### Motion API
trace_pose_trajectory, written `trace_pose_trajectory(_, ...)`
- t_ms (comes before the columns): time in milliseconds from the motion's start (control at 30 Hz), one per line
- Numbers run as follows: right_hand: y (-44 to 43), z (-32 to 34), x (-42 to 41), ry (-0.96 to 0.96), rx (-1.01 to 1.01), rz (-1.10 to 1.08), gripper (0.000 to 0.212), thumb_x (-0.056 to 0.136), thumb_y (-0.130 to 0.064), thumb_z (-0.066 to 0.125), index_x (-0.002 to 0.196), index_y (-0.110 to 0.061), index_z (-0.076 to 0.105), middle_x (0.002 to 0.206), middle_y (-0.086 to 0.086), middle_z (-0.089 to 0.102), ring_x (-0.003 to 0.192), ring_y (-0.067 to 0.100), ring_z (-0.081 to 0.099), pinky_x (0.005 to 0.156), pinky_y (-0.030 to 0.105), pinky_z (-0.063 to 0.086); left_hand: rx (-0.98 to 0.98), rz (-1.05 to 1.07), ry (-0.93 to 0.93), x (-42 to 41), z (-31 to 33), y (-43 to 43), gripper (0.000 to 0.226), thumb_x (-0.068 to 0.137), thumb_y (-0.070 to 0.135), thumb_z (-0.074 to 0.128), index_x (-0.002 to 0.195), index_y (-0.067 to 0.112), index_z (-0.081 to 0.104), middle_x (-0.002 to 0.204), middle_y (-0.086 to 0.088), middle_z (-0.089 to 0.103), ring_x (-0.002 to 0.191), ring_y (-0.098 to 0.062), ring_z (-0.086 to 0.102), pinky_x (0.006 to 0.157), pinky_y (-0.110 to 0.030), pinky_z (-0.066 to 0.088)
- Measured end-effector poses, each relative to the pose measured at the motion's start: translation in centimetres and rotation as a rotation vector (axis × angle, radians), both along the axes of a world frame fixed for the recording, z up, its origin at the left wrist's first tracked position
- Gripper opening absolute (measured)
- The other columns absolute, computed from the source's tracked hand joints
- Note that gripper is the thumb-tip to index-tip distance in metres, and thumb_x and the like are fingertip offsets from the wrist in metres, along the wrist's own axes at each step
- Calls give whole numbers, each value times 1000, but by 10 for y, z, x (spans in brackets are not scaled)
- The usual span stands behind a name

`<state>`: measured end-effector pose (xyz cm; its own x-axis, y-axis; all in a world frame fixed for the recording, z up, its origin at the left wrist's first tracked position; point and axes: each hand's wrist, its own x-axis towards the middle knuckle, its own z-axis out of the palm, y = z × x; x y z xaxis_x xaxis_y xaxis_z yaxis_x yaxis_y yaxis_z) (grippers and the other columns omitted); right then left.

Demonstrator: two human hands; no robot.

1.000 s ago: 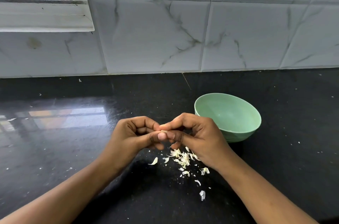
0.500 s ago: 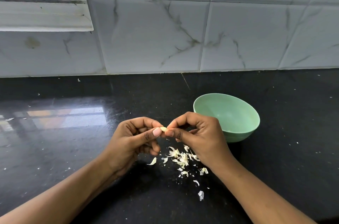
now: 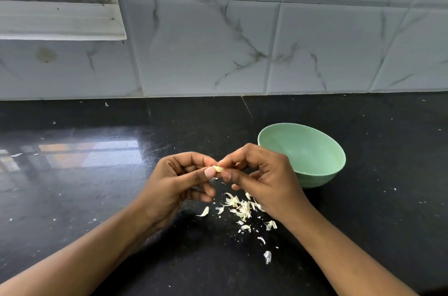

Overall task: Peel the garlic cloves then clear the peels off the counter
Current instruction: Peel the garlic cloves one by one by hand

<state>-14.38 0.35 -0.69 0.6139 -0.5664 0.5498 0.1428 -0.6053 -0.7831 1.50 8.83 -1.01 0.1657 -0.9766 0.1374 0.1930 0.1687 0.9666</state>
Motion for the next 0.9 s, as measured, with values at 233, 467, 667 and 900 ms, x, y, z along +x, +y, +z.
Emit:
trace_pose_trajectory(233, -3, -2, -1, 101, -158, -9, 16, 78, -14, 74, 82, -24, 62, 79, -10, 63, 67, 10, 64, 48, 22, 49, 92, -64, 23, 1, -1, 0, 51, 39, 42, 93, 76, 12, 74, 66, -10, 69, 50, -13, 63, 47, -24, 54)
trace_pose_trajectory(467, -4, -1, -2, 85, -241, -6, 12, 76, -3, 75, 78, -10, 64, 75, -13, 61, 65, 8, 62, 56, 13, 48, 125, -73, 66, -1, -2, 0, 51, 36, 40, 94, 73, 11, 74, 64, -9, 68, 49, -11, 62, 46, -23, 54)
trace_pose_trajectory(667, -3, 0, -2, 66, -244, -9, 15, 74, -5, 72, 74, -13, 60, 76, -3, 61, 67, 12, 61, 49, 24, 51, 146, -80, 92, -1, -3, -1, 50, 37, 37, 94, 74, 11, 75, 64, -10, 68, 48, -12, 63, 46, -23, 55)
trace_pose_trajectory(900, 0, 4, -2, 12, -114, 8, 24, 75, -6, 75, 77, -22, 57, 87, -5, 68, 81, 10, 67, 51, 30, 53, 196, -20, 165, -3, 0, -1, 3, 69, 8, 75, 70, 10, 75, 64, -10, 68, 47, -10, 63, 43, -21, 54)
